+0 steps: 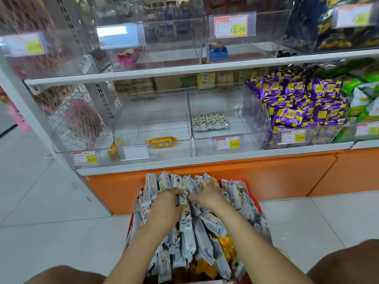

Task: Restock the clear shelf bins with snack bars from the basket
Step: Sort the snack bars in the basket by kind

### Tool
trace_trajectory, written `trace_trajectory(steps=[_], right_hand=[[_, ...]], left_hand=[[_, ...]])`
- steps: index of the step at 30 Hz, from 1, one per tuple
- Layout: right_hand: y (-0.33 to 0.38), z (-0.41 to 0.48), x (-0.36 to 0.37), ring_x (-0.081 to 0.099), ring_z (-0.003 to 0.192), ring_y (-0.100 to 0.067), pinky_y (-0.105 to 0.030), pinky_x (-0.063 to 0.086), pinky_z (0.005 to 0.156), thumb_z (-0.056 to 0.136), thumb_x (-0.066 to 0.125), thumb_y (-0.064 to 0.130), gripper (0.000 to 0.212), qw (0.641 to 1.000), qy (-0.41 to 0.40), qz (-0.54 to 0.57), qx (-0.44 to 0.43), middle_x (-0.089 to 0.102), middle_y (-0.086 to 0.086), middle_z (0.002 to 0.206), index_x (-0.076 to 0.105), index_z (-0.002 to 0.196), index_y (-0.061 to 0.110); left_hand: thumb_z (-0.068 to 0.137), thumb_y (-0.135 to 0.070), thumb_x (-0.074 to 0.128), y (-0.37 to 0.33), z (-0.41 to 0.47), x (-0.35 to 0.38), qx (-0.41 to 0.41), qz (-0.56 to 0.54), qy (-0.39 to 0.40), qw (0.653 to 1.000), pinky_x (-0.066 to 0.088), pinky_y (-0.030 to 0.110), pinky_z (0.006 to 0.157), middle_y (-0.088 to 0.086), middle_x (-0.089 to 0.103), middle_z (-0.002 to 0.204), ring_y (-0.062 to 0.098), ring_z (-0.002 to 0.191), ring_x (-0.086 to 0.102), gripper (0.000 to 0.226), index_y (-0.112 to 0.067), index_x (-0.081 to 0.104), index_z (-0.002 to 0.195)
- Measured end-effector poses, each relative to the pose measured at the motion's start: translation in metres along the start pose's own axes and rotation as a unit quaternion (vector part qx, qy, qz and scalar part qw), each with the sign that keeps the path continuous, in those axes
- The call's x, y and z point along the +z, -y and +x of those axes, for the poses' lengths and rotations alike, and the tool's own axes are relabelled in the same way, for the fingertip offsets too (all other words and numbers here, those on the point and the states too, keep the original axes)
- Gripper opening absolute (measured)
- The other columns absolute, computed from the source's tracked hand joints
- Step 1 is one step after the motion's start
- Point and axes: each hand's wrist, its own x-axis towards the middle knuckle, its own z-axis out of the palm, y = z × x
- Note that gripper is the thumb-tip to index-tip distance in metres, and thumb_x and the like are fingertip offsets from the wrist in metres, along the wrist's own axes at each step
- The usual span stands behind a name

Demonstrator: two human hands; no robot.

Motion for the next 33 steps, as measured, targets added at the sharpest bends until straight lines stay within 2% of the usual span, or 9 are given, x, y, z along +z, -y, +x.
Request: trace_trajectory(steps=[5, 9, 13, 15, 18, 21, 24, 29, 33], right_hand=[[-0.003, -0.009, -0.001, 0.056, 0.117, -0.025, -0.029, 0.048, 0.085, 0.083, 0.068, 0.042, 0.076, 0.998, 0.022, -0.051, -0.008, 0.046, -0.011, 0.140, 0.037, 0.141, 0.004], [-0.004, -0.015, -0.010, 0.063, 0.084, -0.021, -0.036, 0.058, 0.076, 0.080, 0.068, 0.038, 0.037, 0.997, 0.032, 0.075, -0.016, 0.062, -0.009, 0.093, 0.057, 0.095, 0.006], [0.009, -0.031, -0.032, 0.052, 0.064, -0.015, -0.025, 0.041, 0.051, 0.072, 0.069, 0.047, 0.046, 0.994, -0.042, 0.047, -0.086, 0.058, -0.009, 0.085, 0.058, 0.092, 0.007], [0.015, -0.042, -0.038, 0.050, 0.069, -0.016, -0.024, 0.034, 0.049, 0.064, 0.069, 0.049, 0.054, 0.982, -0.102, 0.041, -0.150, 0.054, -0.008, 0.094, 0.056, 0.097, 0.008], [0.024, -0.063, -0.044, 0.048, 0.086, -0.013, -0.022, 0.033, 0.058, 0.075, 0.073, 0.032, 0.048, 0.954, -0.178, 0.028, -0.240, 0.044, 0.003, 0.103, 0.044, 0.109, 0.015], [0.026, -0.070, -0.052, 0.047, 0.103, -0.013, -0.015, 0.030, 0.073, 0.081, 0.072, 0.027, 0.058, 0.911, -0.255, -0.011, -0.324, 0.040, 0.006, 0.113, 0.042, 0.128, 0.014], [0.027, -0.063, -0.061, 0.045, 0.115, -0.013, -0.013, 0.031, 0.084, 0.085, 0.069, 0.030, 0.072, 0.889, -0.280, -0.027, -0.361, 0.042, 0.002, 0.128, 0.033, 0.146, 0.019], [0.026, -0.051, -0.074, 0.043, 0.123, -0.016, -0.021, 0.033, 0.095, 0.087, 0.067, 0.031, 0.062, 0.843, -0.316, -0.011, -0.434, 0.041, 0.000, 0.137, 0.039, 0.143, 0.034], [0.026, -0.040, -0.082, 0.041, 0.127, -0.013, -0.020, 0.033, 0.101, 0.084, 0.070, 0.034, 0.061, 0.844, -0.292, 0.003, -0.450, 0.041, 0.006, 0.140, 0.044, 0.139, 0.034]], left_hand=[[0.090, -0.019, 0.062, -0.002, -0.003, -0.002, -0.001, -0.028, -0.003, 1.000, 0.046, 0.019, 0.078, 0.000, 0.061, 0.119, 0.009, 0.091, 0.057, 0.030, -0.020, 0.062, 0.120], [0.091, -0.020, 0.060, -0.006, -0.002, -0.007, -0.011, -0.048, -0.025, 0.998, 0.050, 0.023, 0.072, 0.001, 0.066, 0.109, 0.012, 0.083, 0.060, 0.026, -0.018, 0.065, 0.116], [0.088, -0.035, 0.064, -0.025, 0.004, -0.019, -0.015, -0.157, -0.063, 0.986, 0.054, 0.030, 0.082, 0.006, 0.072, 0.100, 0.018, 0.086, 0.069, 0.030, -0.013, 0.070, 0.108], [0.084, -0.040, 0.067, -0.044, 0.008, -0.030, -0.019, -0.238, -0.044, 0.970, 0.058, 0.034, 0.069, 0.009, 0.072, 0.073, 0.022, 0.067, 0.070, 0.032, -0.009, 0.074, 0.085], [0.079, -0.032, 0.074, -0.067, 0.016, -0.044, -0.043, -0.372, -0.035, 0.927, 0.053, 0.024, 0.052, 0.002, 0.061, 0.049, 0.013, 0.046, 0.061, 0.036, -0.006, 0.063, 0.058], [0.076, -0.026, 0.076, -0.081, 0.028, -0.051, -0.057, -0.454, 0.006, 0.889, 0.054, 0.024, 0.052, 0.011, 0.070, 0.065, 0.019, 0.056, 0.066, 0.026, -0.004, 0.066, 0.067], [0.076, -0.022, 0.073, -0.091, 0.037, -0.057, -0.053, -0.517, 0.059, 0.852, 0.059, 0.029, 0.068, 0.021, 0.071, 0.090, 0.026, 0.077, 0.069, 0.034, 0.007, 0.064, 0.093], [0.078, -0.016, 0.067, -0.097, 0.056, -0.059, -0.028, -0.580, 0.112, 0.806, 0.056, 0.025, 0.062, 0.009, 0.069, 0.077, 0.018, 0.074, 0.064, 0.014, -0.003, 0.062, 0.075], [0.067, -0.028, 0.074, -0.105, 0.070, -0.057, -0.052, -0.606, 0.100, 0.787, 0.047, 0.032, 0.068, 0.016, 0.058, 0.095, 0.027, 0.091, 0.052, 0.028, -0.005, 0.074, 0.082]])
